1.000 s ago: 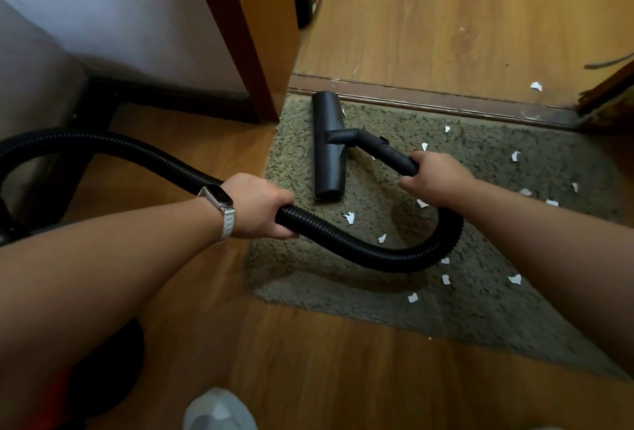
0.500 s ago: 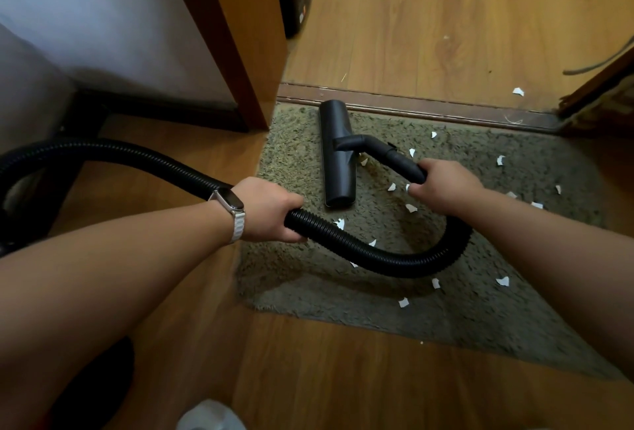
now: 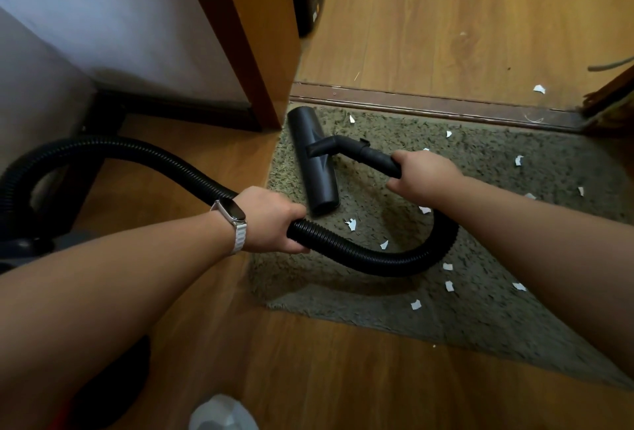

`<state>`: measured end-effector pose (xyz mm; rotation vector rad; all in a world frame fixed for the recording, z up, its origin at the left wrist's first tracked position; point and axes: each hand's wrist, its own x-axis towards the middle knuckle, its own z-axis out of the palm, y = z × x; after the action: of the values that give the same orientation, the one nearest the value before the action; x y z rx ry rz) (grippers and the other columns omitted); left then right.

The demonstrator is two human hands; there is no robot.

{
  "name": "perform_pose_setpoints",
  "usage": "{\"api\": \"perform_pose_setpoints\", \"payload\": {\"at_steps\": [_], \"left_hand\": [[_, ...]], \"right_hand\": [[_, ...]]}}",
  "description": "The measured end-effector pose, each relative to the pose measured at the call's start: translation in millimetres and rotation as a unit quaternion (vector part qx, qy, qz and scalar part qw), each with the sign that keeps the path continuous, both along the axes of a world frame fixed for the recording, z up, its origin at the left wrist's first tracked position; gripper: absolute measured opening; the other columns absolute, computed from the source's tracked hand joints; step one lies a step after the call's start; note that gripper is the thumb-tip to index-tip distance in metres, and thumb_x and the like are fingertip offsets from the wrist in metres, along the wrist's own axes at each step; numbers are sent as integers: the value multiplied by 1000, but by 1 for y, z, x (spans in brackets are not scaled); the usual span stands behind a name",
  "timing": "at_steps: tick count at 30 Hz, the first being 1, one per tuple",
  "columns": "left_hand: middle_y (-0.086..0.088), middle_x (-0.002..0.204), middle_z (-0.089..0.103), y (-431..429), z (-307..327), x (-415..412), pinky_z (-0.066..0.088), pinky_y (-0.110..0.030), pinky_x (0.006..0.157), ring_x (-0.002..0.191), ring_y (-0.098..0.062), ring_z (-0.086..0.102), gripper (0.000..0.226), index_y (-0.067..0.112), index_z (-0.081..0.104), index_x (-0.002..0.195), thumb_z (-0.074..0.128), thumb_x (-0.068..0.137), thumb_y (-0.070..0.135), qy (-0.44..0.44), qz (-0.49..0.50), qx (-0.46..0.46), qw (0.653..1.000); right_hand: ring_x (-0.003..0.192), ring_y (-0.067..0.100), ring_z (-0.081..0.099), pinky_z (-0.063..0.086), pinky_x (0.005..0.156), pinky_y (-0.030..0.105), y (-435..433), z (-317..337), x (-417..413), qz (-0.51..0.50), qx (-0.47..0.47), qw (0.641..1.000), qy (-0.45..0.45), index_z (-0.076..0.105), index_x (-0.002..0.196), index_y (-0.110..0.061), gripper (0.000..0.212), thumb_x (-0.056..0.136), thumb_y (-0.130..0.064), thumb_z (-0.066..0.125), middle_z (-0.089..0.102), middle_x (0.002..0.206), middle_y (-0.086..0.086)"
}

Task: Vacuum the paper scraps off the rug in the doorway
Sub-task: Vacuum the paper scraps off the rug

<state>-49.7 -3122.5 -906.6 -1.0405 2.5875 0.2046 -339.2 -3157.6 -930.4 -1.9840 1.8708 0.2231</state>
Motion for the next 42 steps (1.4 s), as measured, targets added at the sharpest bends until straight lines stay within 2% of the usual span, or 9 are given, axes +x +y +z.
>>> {"api": "perform_pose_setpoints", "payload": {"at_steps": [3,6,18,23,26,31,35,38,42], "left_hand": [[10,76,58,3,1,1,55,-31,63,68,-11,59,41,34,47,84,46,81,75,-1,-5,4,1000],[11,77,58,4,0,1,54,-31,64,69,-11,59,41,34,44,82,45,81,75,-6,-7,1,1000],[10,70,54,-12,-5,-34,44,-27,54,62,-14,51,49,30,43,79,47,79,79,15,-12,-36,999],[10,70,53,-14,-6,-59,46,-27,57,68,-18,59,49,30,43,79,48,79,78,18,-14,-29,999],[9,73,57,-15,-6,-71,48,-28,58,68,-18,58,48,30,44,81,48,79,78,21,-18,-24,999],[9,71,54,-14,-3,-91,42,-26,54,63,-15,53,47,30,45,81,50,80,77,25,-28,-21,999],[9,73,58,-12,-5,-90,44,-26,54,65,-14,57,49,31,44,80,48,78,79,37,-43,-23,998],[9,76,60,-10,-4,-84,45,-26,56,67,-15,59,48,31,45,82,48,79,78,35,-45,-22,998],[9,76,57,-7,1,-75,47,-28,59,69,-17,59,45,31,45,83,49,80,76,32,-56,-24,998]], "right_hand": [[72,23,55,43,60,30,3,1,8,24,4,1000,-4,44,98,-27,18,91,-37,57,54,77,-4],[73,23,57,46,62,30,9,-4,4,14,12,1000,-21,49,100,-28,17,90,-38,58,55,77,-5],[71,19,58,45,58,29,26,6,-57,-80,20,997,-3,56,106,-30,20,89,-38,60,56,78,-6],[73,20,60,49,61,30,37,7,-87,-125,24,992,7,59,110,-31,25,87,-38,61,60,81,-4],[70,18,59,45,57,28,45,8,-106,-160,30,987,5,59,106,-31,21,87,-39,62,60,79,-5],[71,19,59,41,55,27,58,9,-130,-191,29,981,14,60,104,-28,22,86,-39,64,60,80,-3],[76,23,60,42,59,29,60,7,-128,-190,27,981,1,60,103,-28,20,85,-38,63,59,80,-3],[71,20,58,40,57,29,57,6,-120,-177,27,984,-12,59,100,-28,16,86,-36,62,58,77,-5],[70,16,57,40,56,27,47,8,-93,-113,36,993,-13,56,101,-32,14,88,-35,60,57,78,-7]]}}
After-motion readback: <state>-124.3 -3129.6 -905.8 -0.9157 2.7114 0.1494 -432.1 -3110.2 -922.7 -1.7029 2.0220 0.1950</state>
